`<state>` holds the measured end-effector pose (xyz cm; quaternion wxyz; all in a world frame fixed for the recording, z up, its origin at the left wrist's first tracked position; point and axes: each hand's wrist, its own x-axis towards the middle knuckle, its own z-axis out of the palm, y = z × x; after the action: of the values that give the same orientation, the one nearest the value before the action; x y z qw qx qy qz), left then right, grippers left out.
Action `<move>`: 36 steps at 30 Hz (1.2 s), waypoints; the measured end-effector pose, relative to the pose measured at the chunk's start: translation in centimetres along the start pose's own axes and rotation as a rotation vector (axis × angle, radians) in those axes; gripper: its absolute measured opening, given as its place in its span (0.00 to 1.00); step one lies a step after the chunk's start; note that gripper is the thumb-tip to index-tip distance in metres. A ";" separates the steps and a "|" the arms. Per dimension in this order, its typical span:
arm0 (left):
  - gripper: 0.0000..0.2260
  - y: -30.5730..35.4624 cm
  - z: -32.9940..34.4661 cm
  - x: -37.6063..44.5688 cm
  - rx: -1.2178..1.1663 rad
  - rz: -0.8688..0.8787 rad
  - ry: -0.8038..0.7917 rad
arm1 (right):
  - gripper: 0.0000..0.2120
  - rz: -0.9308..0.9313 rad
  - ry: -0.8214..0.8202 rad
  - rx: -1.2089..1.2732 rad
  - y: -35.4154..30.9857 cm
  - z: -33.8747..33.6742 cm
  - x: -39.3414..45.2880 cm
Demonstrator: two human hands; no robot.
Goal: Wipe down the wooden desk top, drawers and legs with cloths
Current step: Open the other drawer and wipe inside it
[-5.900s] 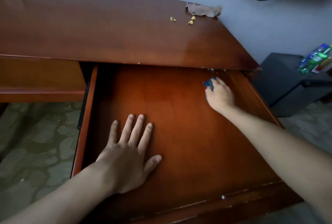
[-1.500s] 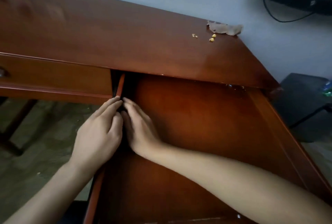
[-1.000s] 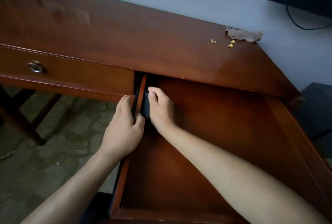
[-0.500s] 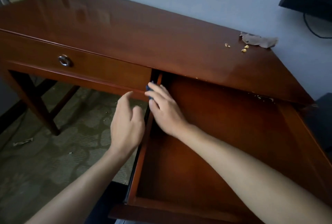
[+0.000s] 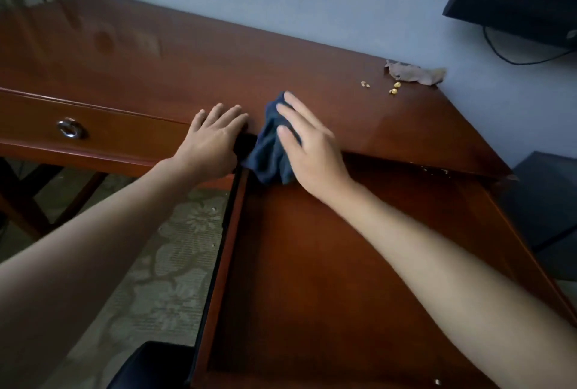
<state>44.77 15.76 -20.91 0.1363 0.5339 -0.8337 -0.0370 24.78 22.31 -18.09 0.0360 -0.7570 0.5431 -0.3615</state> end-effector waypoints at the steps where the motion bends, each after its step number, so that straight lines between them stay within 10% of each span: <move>1: 0.38 -0.1 0.0 0.7 0.030 -0.002 -0.031 | 0.27 0.043 -0.181 -0.151 0.8 0.2 2.2; 5: 0.41 -0.4 -0.7 3.3 0.140 0.054 -0.108 | 0.39 -0.038 -0.505 -0.712 2.4 3.0 6.8; 9: 0.42 0.4 0.1 4.4 0.240 0.017 -0.080 | 0.20 -0.121 -0.321 -0.742 2.2 6.1 6.6; 17: 0.43 3.0 0.3 4.7 0.314 -0.058 -0.112 | 0.21 -0.350 -0.085 -0.777 11.3 -0.4 1.3; 23: 0.44 12.9 1.1 8.5 0.273 0.260 -0.164 | 0.21 -0.391 -0.064 -0.790 20.0 -7.5 -2.4; 30: 0.45 16.2 4.4 11.3 0.301 0.264 -0.187 | 0.28 -0.204 -0.192 -0.834 28.2 -16.9 -7.0; 36: 0.43 15.9 4.8 11.4 0.277 0.284 -0.136 | 0.33 0.380 -0.105 -0.803 31.9 -23.1 -11.7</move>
<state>25.05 11.85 -20.04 0.0090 0.4210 -0.9049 0.0617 -15.93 26.99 -21.28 -0.1675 -0.6153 0.7671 -0.0700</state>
